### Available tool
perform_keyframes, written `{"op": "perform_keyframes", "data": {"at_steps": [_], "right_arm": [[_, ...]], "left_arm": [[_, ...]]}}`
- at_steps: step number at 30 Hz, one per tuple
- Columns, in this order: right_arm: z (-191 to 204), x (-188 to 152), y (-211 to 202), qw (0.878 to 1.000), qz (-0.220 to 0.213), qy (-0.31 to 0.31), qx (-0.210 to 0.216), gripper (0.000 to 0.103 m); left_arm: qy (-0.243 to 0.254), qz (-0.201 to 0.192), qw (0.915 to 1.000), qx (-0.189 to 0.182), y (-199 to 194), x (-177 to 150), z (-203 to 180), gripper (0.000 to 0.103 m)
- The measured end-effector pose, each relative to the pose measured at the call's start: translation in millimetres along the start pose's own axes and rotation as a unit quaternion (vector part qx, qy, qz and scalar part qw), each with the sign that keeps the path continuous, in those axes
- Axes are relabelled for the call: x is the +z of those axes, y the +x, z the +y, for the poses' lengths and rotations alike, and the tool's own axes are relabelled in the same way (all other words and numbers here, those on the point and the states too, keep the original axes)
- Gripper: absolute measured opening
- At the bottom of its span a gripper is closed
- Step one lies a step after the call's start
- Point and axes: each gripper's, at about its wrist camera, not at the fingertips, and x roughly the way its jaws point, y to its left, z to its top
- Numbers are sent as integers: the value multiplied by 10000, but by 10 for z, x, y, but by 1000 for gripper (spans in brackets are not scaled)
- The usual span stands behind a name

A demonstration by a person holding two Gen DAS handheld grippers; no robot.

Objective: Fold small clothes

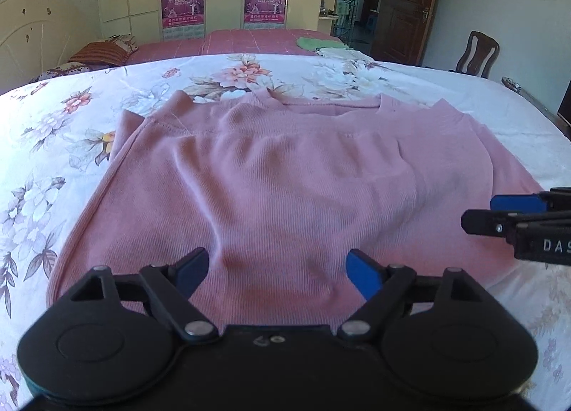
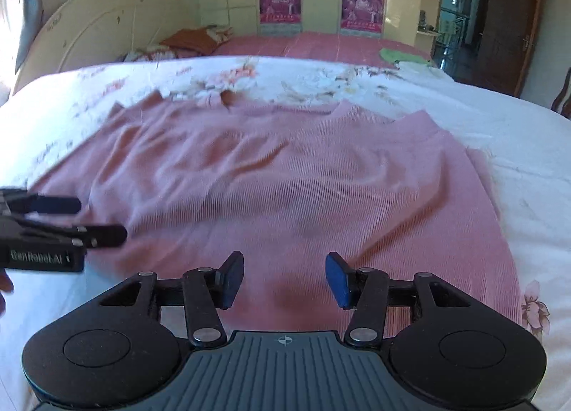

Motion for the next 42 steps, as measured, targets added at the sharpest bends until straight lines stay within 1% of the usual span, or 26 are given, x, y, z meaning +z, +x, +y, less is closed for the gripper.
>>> {"op": "perform_keyframes", "data": {"at_steps": [3, 6, 9, 11, 13, 15, 17, 21, 22, 24, 25, 26, 27, 28, 30, 32, 33, 36, 42], "right_arm": [[76, 188, 83, 9999, -60, 132, -71, 51], [172, 272, 185, 9999, -70, 83, -113, 51], [232, 243, 340, 9997, 42, 23, -241, 51], [264, 160, 488, 9987, 316, -176, -367, 51], [308, 94, 481, 9977, 264, -456, -434, 51], [307, 86, 449, 9970, 378, -543, -391, 51], [265, 109, 383, 9981, 357, -396, -315, 51], [264, 220, 225, 9996, -169, -45, -231, 51], [290, 242, 221, 9995, -212, -22, -214, 51], [364, 230, 291, 9996, -141, -122, -223, 51], [399, 189, 368, 9993, 40, -244, -282, 51], [434, 123, 487, 9977, 393, -420, -360, 51], [448, 47, 482, 9975, 273, -527, -381, 51], [453, 25, 455, 9973, 281, -567, -368, 51], [420, 53, 396, 9986, 270, -377, -247, 51], [394, 98, 337, 9996, 128, -191, -135, 51], [400, 121, 314, 9997, 58, -184, -132, 51], [439, 181, 296, 9996, -65, -257, -120, 51], [446, 299, 412, 9995, -210, -149, -170, 51]], "left_arm": [[-10, -52, 9999, 145, 53, 84, -18, 86], [-189, -4, 9992, 341, 139, 104, 34, 93], [-279, 166, 9985, 432, 242, 66, 117, 95], [-156, 160, 9988, 445, 247, 47, 121, 97], [-134, 214, 9988, 424, 231, 47, 124, 97], [-315, 297, 9985, 328, 175, 47, 183, 97], [-612, 326, 9972, 276, 83, 20, 287, 97], [-1332, 356, 9902, 207, -121, -114, 538, 97], [-1459, 386, 9884, 189, -160, -158, 589, 97], [-1668, 433, 9849, 165, -219, -251, 678, 97], [-1787, 429, 9829, 142, -244, -294, 720, 97], [-1958, 430, 9797, 98, -262, -328, 769, 98], [-2173, 459, 9750, 46, -268, -364, 830, 98], [-2354, 457, 9708, -13, -270, -388, 876, 98], [-2657, 348, 9633, -121, -272, -406, 958, 99], [-2910, 284, 9560, -228, -259, -408, 1005, 103], [-3045, 259, 9518, -278, -260, -417, 1031, 103], [-3501, 19, 9356, -465, -257, -486, 1115, 103], [-3966, -441, 9148, -624, -75, -392, 1228, 102]]}}
